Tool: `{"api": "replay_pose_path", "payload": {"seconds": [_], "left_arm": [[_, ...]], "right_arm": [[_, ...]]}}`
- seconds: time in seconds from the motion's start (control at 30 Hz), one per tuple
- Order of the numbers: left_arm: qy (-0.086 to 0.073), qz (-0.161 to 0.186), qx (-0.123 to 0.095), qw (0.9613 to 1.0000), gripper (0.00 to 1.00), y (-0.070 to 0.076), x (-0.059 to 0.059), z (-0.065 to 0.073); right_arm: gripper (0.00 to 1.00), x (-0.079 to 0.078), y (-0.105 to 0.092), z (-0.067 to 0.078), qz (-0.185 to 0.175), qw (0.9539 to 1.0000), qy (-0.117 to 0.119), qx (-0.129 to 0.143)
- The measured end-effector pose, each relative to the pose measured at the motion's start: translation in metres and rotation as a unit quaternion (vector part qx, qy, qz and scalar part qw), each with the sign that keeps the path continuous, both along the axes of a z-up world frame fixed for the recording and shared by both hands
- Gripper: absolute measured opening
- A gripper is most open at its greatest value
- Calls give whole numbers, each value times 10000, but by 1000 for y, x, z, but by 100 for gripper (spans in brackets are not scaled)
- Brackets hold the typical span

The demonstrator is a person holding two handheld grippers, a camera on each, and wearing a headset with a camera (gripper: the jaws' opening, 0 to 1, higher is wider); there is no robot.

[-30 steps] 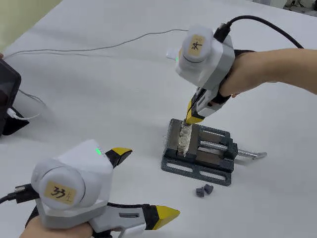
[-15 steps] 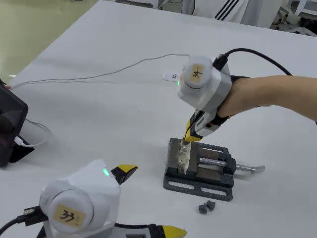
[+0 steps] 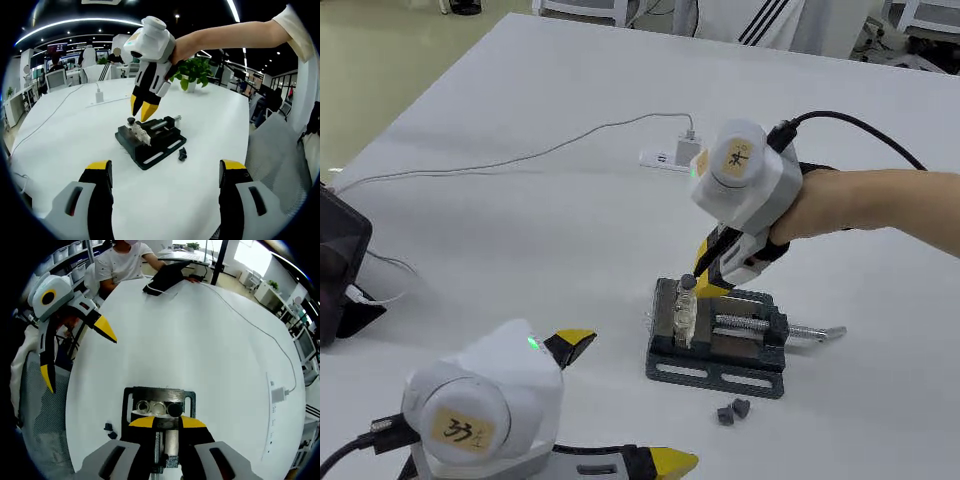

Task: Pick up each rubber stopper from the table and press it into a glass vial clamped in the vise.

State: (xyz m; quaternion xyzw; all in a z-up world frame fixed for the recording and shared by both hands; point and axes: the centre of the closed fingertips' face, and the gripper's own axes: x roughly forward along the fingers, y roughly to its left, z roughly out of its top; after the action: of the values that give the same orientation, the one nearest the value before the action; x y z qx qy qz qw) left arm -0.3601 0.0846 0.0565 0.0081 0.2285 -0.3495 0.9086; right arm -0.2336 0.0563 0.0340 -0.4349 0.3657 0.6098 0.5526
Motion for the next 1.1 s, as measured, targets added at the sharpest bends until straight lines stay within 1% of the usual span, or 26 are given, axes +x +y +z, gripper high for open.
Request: {"api": "replay_pose_path", "payload": {"seconds": [0.03,0.07,0.1,0.13,0.17,0.2,0.27,0.3,0.37,0.43,0.47,0.53,0.6,0.7,0.73,0.8,0.87,0.9,0.97,1.03,1.1], "left_arm": [[-1,-5,7,10000,87,0,0,0],[-2,-7,9,10000,87,0,0,0],[-2,-8,6,10000,87,0,0,0],[-5,-11,5,10000,87,0,-1,0],[-16,-14,16,10000,87,0,0,0],[-15,-14,19,10000,87,0,0,0],[-27,-31,20,10000,87,0,0,0],[-27,-43,37,10000,87,0,0,-1],[-41,-68,46,10000,87,0,0,0],[-52,-94,59,9999,87,0,0,0],[-53,-117,70,9999,87,0,-1,0],[-63,-140,88,9998,87,0,-1,0],[-72,-162,96,9998,87,0,-1,0],[-78,-195,114,9997,87,0,-2,0],[-87,-216,133,9996,87,0,-2,0],[-98,-225,142,9996,86,0,-2,0],[-96,-238,137,9996,86,-1,-3,0],[-100,-259,140,9995,86,-2,-3,0],[-98,-290,144,9994,86,-3,-4,0],[-88,-302,147,9994,86,-3,-5,-1],[-79,-319,149,9993,86,-4,-6,-1]], "right_arm": [[17,1,0,2,-55,9999,-43,85],[22,-1,-2,3,-219,9995,-18,214],[28,-4,-4,5,-245,9993,8,271],[31,-6,-5,6,-252,9991,-18,353],[34,-9,-8,8,-292,9986,-58,438],[36,-14,-11,9,-326,9984,-74,457],[38,-21,-15,11,-453,9971,-90,611],[39,-25,-18,12,-542,9958,-124,732],[39,-32,-23,13,-642,9946,-120,805],[39,-39,-27,15,-834,9915,-116,992],[39,-43,-31,17,-921,9901,-97,1058],[38,-45,-36,17,-1047,9876,-104,1161],[37,-54,-39,18,-1198,9840,-62,1315],[36,-64,-46,15,-1302,9819,-70,1377],[36,-67,-49,13,-1343,9812,-113,1383],[35,-69,-53,10,-1502,9779,-209,1439],[34,-73,-56,8,-1744,9713,-206,1602],[33,-75,-59,5,-1833,9690,-228,1639],[32,-78,-62,1,-2074,9621,-220,1757],[32,-80,-67,-5,-2193,9594,-259,1756],[28,-82,-72,-12,-2264,9579,-324,1734]]}}
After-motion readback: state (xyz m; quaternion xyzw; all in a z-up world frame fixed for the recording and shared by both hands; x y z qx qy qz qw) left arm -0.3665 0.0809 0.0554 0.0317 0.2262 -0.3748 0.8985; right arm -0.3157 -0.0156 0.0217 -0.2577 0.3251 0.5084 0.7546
